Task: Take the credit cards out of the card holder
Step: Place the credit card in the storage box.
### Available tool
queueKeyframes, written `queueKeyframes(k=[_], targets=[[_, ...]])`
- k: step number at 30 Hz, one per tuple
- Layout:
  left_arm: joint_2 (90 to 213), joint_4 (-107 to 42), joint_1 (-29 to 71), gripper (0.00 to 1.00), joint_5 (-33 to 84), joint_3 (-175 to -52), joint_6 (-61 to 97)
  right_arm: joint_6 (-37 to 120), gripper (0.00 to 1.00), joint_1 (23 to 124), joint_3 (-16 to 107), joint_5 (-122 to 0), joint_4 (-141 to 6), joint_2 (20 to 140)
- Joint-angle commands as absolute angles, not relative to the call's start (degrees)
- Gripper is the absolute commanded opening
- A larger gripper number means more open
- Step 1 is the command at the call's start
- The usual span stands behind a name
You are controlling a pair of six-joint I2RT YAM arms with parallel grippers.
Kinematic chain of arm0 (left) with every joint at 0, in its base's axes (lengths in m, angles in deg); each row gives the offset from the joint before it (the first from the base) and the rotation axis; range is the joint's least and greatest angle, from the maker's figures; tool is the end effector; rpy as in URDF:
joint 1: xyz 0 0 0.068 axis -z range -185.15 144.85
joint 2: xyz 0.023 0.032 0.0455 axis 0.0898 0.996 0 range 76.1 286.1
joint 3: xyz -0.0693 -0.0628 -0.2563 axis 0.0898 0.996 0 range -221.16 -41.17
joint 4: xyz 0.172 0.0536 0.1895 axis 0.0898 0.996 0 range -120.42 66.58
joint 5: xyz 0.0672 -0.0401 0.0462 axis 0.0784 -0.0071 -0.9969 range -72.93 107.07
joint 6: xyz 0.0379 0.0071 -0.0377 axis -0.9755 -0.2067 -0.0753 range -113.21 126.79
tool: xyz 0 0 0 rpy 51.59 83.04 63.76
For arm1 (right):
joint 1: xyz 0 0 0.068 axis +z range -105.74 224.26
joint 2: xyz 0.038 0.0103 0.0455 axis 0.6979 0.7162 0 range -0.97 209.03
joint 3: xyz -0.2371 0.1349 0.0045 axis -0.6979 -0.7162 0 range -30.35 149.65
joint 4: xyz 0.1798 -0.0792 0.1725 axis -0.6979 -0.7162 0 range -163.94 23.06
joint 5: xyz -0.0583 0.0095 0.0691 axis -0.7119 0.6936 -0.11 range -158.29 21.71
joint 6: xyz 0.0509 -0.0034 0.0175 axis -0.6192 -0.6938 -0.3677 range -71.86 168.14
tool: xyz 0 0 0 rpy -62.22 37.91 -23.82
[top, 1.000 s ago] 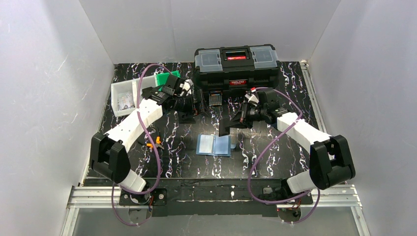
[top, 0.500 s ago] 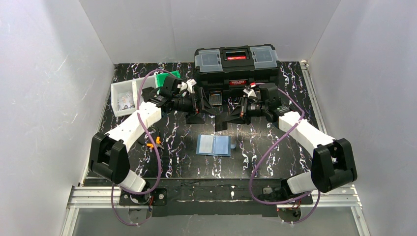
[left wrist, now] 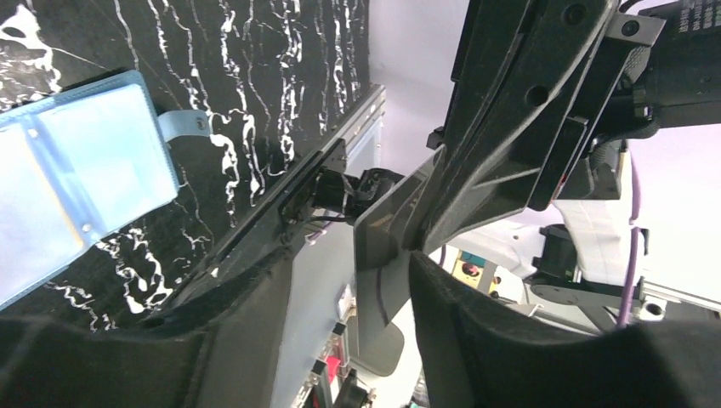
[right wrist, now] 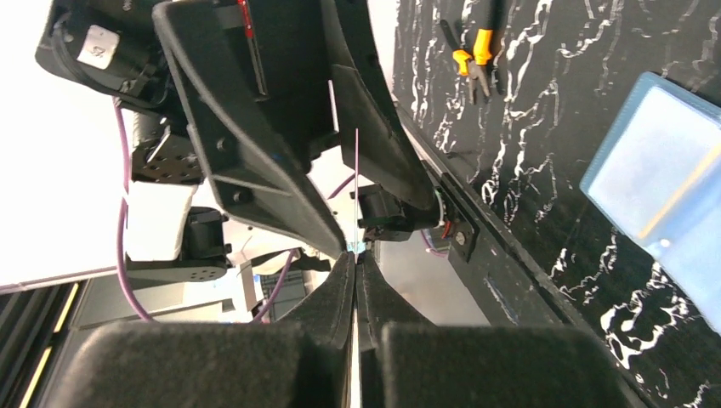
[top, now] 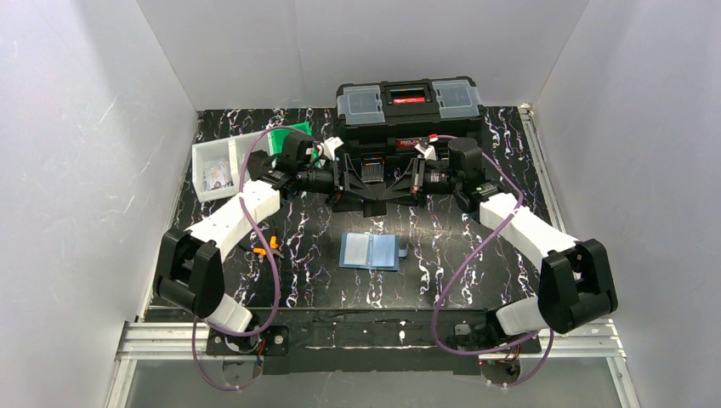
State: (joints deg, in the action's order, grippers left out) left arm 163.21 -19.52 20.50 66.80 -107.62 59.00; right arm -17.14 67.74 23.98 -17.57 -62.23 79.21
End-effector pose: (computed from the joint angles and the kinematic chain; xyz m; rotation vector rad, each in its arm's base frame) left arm 0.2945 -0.1715 0.2962 0.0526 2.3979 -1.6533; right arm 0.2749 0.1494 0.2860 0.1162 2.2899 1.7839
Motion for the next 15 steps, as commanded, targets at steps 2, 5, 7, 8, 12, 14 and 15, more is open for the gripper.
queueKeyframes(k=[2, 5, 7, 8, 12, 14, 15], targets=[[161.7, -25.8, 20.2, 0.43, 71.8, -106.2, 63.6, -21.1, 0.01, 68.9, 24.6, -15.1, -54.2, 79.6], [161.6, -27.1, 20.2, 0.25, 72.3, -105.8, 64.8, -20.8, 0.01, 69.2, 24.5, -15.2, -54.1, 80.2], [161.6, -27.7, 20.2, 0.09, 72.6, -105.6, 65.3, -20.2, 0.01, 69.3, 24.6, -15.6, -54.8, 80.4], [161.6, -27.8, 20.3, 0.0, 72.7, -105.5, 65.4, -19.6, 0.01, 69.4, 24.8, -15.9, -55.6, 80.6], [161.4, -27.0, 20.2, 0.0, 72.0, -105.2, 65.1, -15.6, 0.32, 69.6, 26.8, -18.2, -62.5, 80.6], [161.0, -23.9, 20.2, 0.0, 70.1, -106.0, 63.2, -12.9, 0.56, 69.7, 28.1, -19.8, -66.4, 80.3], [160.6, -21.9, 20.2, 0.0, 68.9, -106.5, 61.9, -11.5, 0.67, 69.7, 29.0, -20.7, -69.8, 80.1]])
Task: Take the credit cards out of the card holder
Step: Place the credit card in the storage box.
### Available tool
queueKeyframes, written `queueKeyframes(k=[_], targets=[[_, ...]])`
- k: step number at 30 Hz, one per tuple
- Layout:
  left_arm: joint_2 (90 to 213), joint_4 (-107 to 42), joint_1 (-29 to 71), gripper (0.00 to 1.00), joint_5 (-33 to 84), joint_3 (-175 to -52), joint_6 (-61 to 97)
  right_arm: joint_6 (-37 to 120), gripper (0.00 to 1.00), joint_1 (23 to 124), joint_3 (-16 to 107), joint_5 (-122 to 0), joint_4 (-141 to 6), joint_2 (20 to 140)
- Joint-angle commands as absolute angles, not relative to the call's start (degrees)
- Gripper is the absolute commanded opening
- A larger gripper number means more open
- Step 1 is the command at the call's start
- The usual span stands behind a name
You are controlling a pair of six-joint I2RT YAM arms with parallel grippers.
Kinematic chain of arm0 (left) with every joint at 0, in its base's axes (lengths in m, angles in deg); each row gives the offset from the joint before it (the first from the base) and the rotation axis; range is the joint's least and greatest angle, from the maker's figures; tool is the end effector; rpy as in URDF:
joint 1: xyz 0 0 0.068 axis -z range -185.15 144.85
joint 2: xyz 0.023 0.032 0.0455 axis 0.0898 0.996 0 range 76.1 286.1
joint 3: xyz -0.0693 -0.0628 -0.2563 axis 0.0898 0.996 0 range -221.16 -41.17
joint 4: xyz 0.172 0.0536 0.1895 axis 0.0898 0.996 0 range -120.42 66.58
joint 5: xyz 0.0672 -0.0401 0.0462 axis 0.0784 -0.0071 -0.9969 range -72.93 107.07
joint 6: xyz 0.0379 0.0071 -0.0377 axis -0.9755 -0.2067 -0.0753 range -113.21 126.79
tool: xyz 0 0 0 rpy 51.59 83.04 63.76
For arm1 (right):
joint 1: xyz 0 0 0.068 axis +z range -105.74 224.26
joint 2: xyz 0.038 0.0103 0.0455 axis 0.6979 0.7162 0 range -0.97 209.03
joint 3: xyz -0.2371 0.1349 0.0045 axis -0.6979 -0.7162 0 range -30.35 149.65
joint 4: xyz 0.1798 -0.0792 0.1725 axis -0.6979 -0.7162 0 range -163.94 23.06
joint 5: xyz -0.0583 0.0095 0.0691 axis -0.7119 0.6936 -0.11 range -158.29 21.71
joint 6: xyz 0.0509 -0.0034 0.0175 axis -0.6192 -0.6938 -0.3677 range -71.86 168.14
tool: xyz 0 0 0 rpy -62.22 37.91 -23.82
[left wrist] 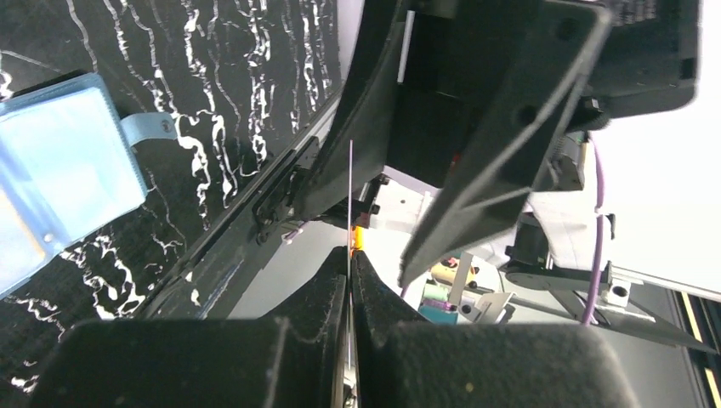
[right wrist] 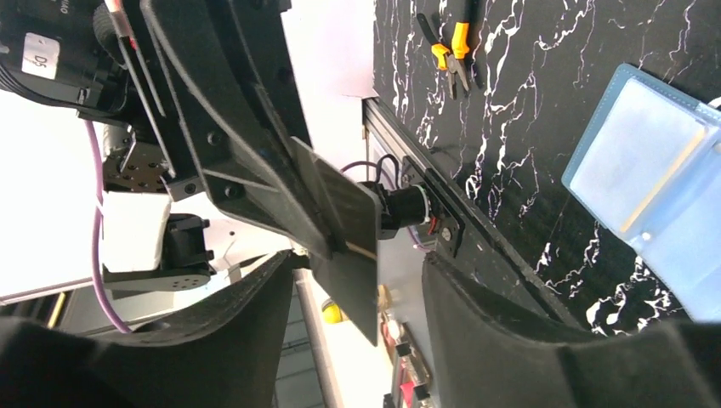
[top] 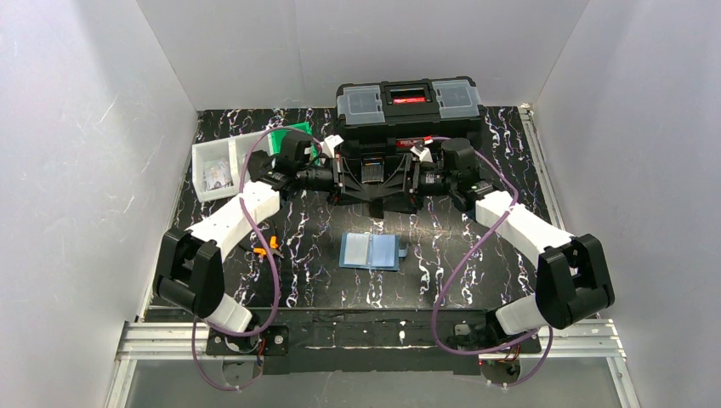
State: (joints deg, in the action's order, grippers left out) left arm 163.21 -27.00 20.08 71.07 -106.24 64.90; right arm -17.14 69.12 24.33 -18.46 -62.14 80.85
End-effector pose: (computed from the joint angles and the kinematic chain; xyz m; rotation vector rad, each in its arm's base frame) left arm 0.2971 -0.1717 0.3001 0.0571 2.3384 -1.7826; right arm 0.2767 0.1581 0.2796 0.1183 2.3178 1.7781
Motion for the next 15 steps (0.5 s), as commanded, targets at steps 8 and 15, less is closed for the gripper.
queueKeyframes(k=[8, 15], targets=[[157.7, 2.5, 19.7, 0.0, 48.0, -116.4, 45.1, -2.7, 0.98, 69.6, 31.6, -29.3, -85.5, 76.3], [161.2, 19.8, 16.4, 0.0, 14.4, -128.6, 35.7, 0.9, 0.98, 69.6, 30.0, -32.2, -91.5, 73.6]])
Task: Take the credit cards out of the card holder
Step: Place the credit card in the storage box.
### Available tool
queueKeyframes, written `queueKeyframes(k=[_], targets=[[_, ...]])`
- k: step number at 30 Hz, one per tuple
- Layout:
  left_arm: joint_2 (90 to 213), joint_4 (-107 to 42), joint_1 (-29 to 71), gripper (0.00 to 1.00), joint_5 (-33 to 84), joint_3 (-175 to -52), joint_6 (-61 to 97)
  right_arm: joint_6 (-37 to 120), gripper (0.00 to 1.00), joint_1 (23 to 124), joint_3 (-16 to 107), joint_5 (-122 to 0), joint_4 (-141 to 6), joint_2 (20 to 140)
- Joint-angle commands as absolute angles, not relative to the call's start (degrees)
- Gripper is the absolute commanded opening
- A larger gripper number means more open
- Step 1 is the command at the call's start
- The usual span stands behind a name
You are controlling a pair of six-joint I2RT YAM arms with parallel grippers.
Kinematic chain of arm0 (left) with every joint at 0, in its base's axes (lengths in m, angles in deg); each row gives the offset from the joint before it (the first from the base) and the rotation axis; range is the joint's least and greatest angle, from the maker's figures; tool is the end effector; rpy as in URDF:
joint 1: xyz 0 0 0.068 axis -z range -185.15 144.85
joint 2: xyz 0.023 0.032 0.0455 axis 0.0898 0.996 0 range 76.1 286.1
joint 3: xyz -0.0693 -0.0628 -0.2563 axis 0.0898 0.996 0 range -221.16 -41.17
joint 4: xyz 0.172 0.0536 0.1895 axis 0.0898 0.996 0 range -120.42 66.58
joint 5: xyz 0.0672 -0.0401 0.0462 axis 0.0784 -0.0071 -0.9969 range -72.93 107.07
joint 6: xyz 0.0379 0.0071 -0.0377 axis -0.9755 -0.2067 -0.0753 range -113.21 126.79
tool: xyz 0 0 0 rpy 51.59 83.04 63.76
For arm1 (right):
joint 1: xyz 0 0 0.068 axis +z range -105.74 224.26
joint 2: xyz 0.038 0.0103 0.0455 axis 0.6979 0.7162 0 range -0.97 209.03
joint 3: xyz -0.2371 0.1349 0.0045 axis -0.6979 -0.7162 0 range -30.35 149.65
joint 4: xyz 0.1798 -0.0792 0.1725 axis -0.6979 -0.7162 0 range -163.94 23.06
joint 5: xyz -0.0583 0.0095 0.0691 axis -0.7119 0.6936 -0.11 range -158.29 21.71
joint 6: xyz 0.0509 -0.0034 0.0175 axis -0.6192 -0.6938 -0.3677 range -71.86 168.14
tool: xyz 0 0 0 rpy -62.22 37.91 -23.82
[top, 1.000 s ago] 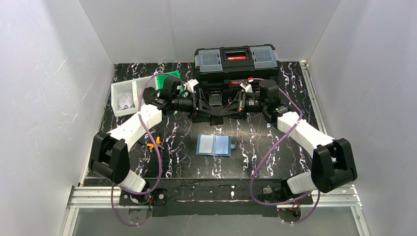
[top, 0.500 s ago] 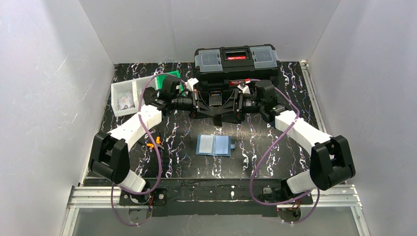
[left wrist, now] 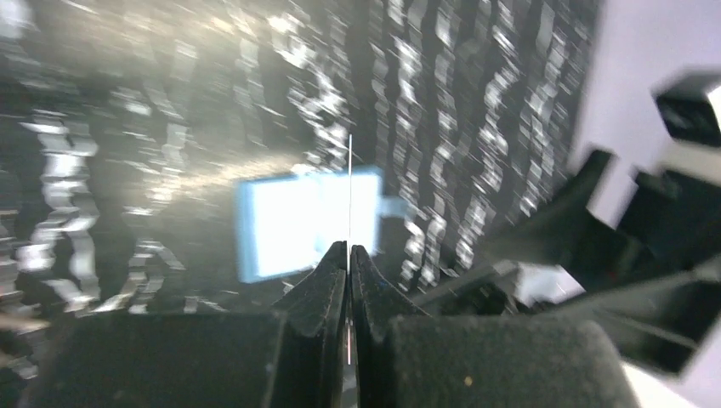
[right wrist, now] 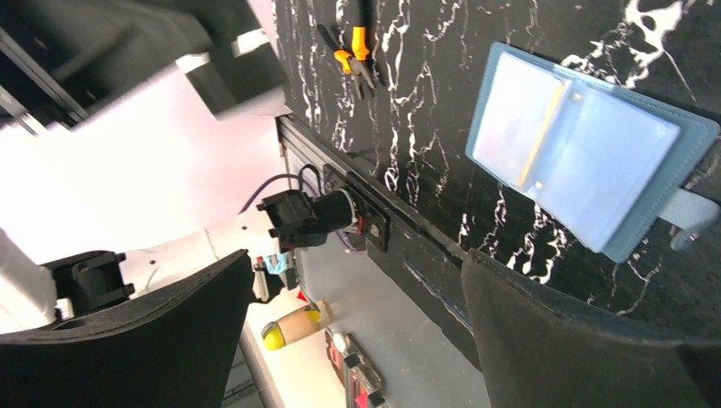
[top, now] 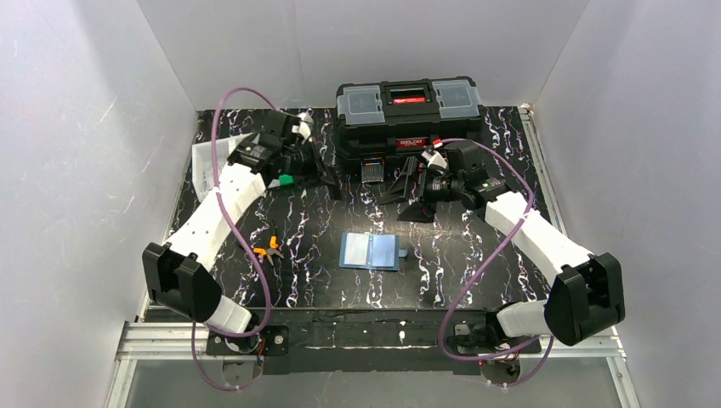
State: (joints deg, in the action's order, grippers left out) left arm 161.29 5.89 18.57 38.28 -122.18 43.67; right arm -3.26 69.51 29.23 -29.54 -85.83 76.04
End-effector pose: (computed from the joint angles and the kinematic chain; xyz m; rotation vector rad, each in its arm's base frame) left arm 0.2952 -0.1437 0.3490 -0.0692 2.4120 -0.9481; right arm 0.2568 0.1457 0.2943 0.1281 2.4524 1.4255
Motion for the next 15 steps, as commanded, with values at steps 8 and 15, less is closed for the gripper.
queueKeyframes(k=[8, 15], targets=[[173.4, 25.9, 12.1, 0.0, -11.1, -138.2, 30.7, 4.2, 0.98, 69.6, 29.9, -32.9, -95.7, 72.3], [183.7, 24.7, 8.8, 0.0, -23.7, -145.0, 26.9, 4.8, 0.98, 69.6, 28.4, -32.6, -96.4, 71.2]])
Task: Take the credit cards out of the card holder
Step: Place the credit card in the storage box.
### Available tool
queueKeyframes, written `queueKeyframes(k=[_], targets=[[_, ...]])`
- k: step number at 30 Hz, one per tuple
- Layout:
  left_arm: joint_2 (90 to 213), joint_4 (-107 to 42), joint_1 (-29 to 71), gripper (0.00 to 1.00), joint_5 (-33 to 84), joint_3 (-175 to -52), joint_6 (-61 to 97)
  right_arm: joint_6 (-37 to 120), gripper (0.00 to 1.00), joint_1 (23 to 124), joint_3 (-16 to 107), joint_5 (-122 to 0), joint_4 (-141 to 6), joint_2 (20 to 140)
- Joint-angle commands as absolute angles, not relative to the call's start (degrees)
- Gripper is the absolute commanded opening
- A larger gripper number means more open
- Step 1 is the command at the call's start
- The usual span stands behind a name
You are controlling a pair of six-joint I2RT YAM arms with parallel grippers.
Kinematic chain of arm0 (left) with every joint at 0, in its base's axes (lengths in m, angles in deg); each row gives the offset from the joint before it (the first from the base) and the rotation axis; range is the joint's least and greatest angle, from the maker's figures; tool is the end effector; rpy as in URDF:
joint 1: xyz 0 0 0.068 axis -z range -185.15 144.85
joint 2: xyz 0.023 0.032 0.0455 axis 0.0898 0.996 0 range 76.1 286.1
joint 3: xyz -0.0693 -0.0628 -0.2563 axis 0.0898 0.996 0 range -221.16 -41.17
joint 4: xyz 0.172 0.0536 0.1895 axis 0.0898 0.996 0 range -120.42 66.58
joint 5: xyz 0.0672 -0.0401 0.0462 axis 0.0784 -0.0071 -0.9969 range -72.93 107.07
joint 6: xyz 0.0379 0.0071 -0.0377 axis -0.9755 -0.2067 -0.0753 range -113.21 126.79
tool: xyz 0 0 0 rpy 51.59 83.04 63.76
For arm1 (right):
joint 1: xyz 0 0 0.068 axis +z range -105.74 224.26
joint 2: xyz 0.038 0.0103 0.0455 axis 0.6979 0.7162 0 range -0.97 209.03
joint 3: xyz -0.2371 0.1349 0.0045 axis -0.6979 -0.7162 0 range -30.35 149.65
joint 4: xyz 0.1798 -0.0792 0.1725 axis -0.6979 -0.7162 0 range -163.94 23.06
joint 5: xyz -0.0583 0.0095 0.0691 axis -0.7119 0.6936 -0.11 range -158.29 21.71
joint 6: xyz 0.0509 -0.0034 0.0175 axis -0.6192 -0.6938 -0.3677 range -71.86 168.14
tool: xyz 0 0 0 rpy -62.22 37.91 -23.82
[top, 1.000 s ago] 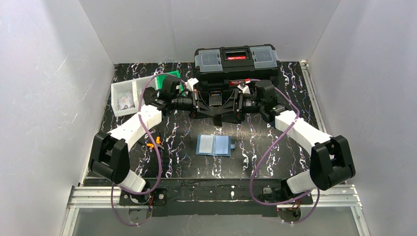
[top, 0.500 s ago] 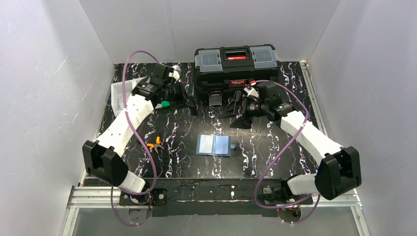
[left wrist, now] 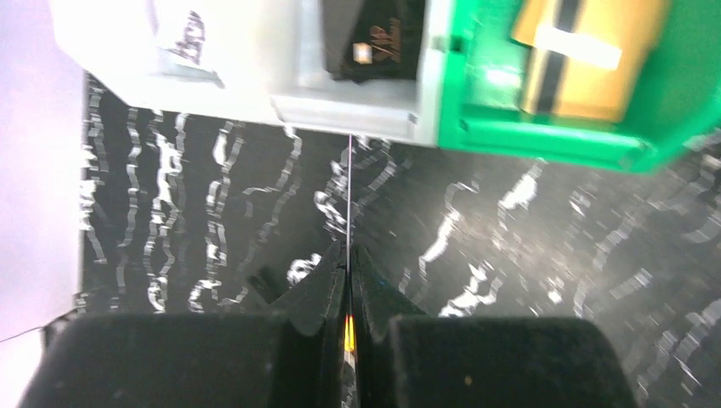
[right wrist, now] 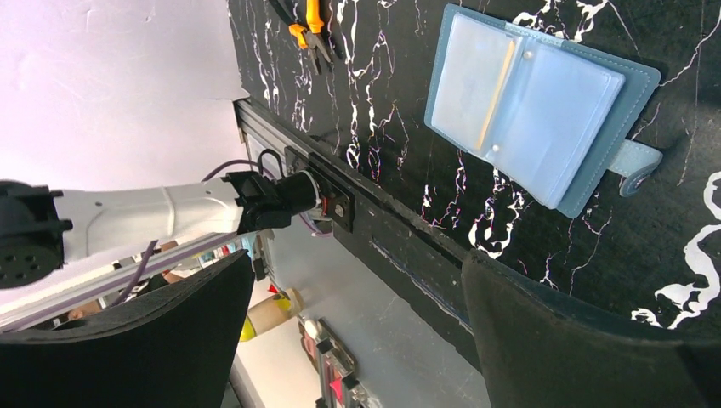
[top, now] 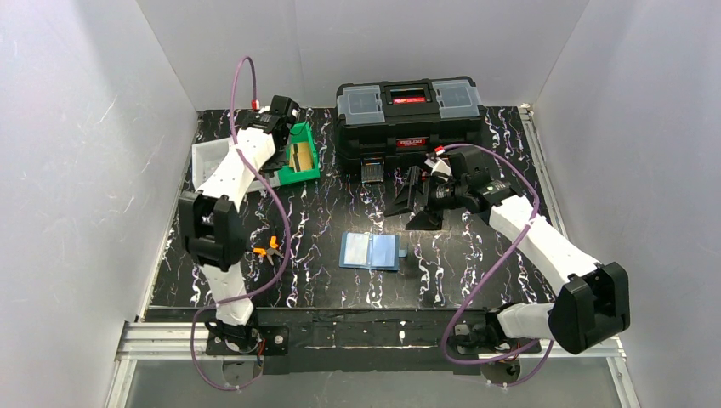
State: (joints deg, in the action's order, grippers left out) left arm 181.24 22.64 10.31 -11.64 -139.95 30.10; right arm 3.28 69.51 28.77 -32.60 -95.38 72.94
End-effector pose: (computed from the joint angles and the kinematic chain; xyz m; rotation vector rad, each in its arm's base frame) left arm 0.3830 -0.0881 0.3104 -0.3394 2.4381 0.3698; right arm 0.2390 0.1356 0.2922 0.0834 2.5364 1.2865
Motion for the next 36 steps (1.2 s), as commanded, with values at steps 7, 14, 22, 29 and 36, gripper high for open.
queueKeyframes(k=[7, 14, 22, 29, 36], targets=[[194.4, 22.9, 7.8, 0.0, -30.5, -153.7, 21.5, 4.9, 0.98, 69.6, 27.7, -32.7, -96.5, 70.3], [203.7, 23.2, 6.5, 0.0, -33.0, -161.4, 18.0, 5.4, 0.98, 69.6, 27.5, -33.5, -97.4, 69.1], [209.6, 26.5, 5.2, 0.21, -31.0, -170.9, 17.1, 6.2, 0.98, 69.6, 27.5, -34.5, -98.3, 68.2], [206.4, 27.8, 5.2, 0.63, -27.5, -170.5, 17.7, 6.5, 0.98, 69.6, 27.6, -34.6, -98.4, 68.8], [200.9, 29.1, 5.2, 0.73, -21.7, -168.0, 20.1, 6.8, 0.98, 69.7, 27.9, -36.7, -99.3, 69.7]])
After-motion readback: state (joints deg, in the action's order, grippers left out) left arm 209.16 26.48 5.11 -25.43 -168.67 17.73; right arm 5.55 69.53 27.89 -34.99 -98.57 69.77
